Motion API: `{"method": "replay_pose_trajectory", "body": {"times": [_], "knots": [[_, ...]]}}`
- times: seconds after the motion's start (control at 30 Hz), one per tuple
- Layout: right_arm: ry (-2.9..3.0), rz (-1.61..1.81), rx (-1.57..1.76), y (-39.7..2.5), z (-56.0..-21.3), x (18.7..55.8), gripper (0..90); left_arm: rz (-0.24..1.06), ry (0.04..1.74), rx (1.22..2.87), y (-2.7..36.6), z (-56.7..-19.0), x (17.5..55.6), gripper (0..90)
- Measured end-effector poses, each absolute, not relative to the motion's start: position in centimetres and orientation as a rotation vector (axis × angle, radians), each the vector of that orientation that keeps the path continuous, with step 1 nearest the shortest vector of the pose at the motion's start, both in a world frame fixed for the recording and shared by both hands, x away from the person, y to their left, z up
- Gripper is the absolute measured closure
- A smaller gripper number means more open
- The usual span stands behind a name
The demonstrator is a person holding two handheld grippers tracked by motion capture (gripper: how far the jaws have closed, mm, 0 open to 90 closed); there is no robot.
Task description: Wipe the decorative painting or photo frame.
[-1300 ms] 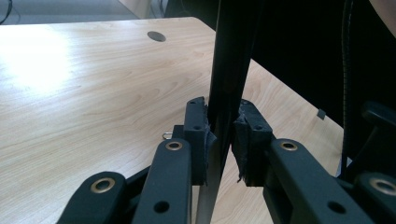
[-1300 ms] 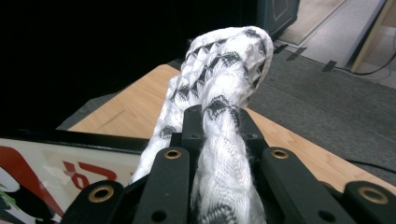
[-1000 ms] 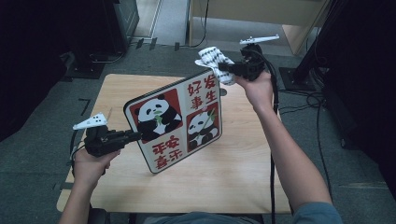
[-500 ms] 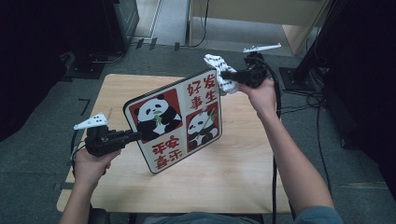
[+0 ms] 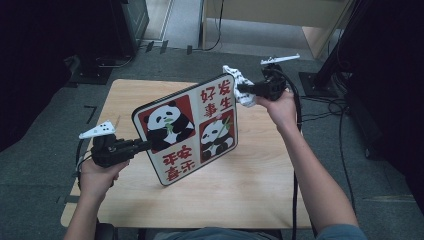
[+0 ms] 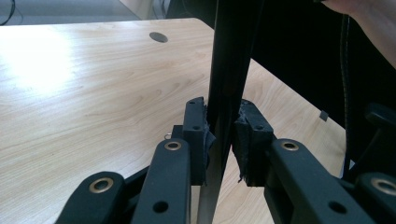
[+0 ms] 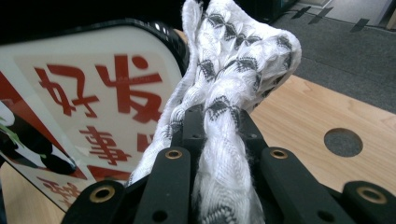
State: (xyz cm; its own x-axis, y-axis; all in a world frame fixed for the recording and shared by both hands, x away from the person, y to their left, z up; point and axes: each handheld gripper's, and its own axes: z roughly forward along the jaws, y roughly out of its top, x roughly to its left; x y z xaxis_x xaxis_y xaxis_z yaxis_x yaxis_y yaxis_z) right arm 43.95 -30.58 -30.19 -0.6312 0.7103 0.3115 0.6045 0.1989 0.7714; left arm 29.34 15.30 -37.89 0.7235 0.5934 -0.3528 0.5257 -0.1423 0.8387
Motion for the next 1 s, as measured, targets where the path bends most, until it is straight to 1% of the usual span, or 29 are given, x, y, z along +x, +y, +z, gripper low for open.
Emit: {"method": "replay_pose_trajectory", "body": {"times": [0.23,0.7,1.0], "knots": [[2.369,1.405,1.276,-30.9,-31.4,43.6,80.3,0.075,0.883,1.791,15.3,-37.9,29.4,76.2],[2.362,1.286,1.122,-30.3,-31.8,42.5,80.2,0.081,0.877,1.809,15.4,-37.8,29.4,76.3],[2.377,1.273,1.080,-30.6,-33.1,42.2,80.1,0.080,0.879,1.808,15.4,-37.8,29.5,76.2]]}}
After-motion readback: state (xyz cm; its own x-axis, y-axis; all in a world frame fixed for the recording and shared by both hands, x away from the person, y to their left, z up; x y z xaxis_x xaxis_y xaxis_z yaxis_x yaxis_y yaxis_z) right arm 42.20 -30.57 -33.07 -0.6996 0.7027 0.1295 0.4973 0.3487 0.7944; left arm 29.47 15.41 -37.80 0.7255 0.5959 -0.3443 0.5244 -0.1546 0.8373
